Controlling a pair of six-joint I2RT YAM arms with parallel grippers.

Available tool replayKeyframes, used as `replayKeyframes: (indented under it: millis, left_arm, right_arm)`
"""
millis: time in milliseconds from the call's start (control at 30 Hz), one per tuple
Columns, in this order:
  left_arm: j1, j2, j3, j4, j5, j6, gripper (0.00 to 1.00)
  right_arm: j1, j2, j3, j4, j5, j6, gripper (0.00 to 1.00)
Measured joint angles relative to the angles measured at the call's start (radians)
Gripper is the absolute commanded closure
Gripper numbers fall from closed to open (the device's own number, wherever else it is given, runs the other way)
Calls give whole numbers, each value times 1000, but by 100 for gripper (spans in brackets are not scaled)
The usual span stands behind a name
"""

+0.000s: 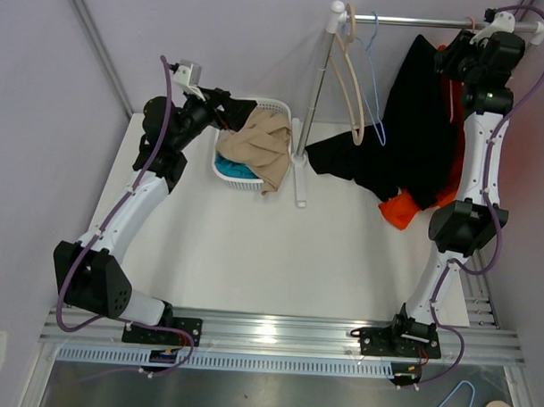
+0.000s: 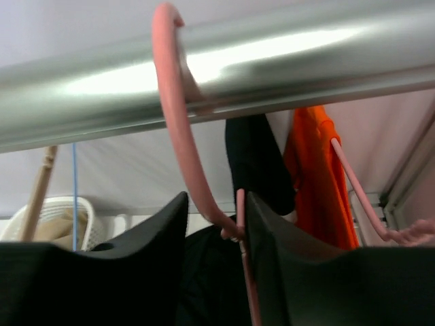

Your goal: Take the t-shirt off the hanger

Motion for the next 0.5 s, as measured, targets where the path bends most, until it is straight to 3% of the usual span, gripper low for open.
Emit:
replayKeyframes:
  millis: [100, 167, 200, 267, 400, 500]
  left_arm:
    - [0, 0, 0, 2, -13, 11, 0]
    - [0, 0, 0, 2, -19, 17, 0]
    - [0, 0, 0, 1, -21, 22, 0]
    - [0, 0, 0, 1, -21, 23, 1]
    - [-1, -1, 0, 1, -21, 23, 0]
    - [-4, -1, 0, 1, -21, 23, 1]
  right_arm:
    - [16, 10, 0, 3, 55, -27, 79]
    - [21, 11, 0, 4, 74, -32, 77]
    - [22, 11, 0, 4, 81, -34, 68]
    - [22, 11, 0, 4, 93, -36, 62]
    - [22, 9, -3, 5, 122, -52, 76]
    - [24, -4, -19, 5, 153, -65, 68]
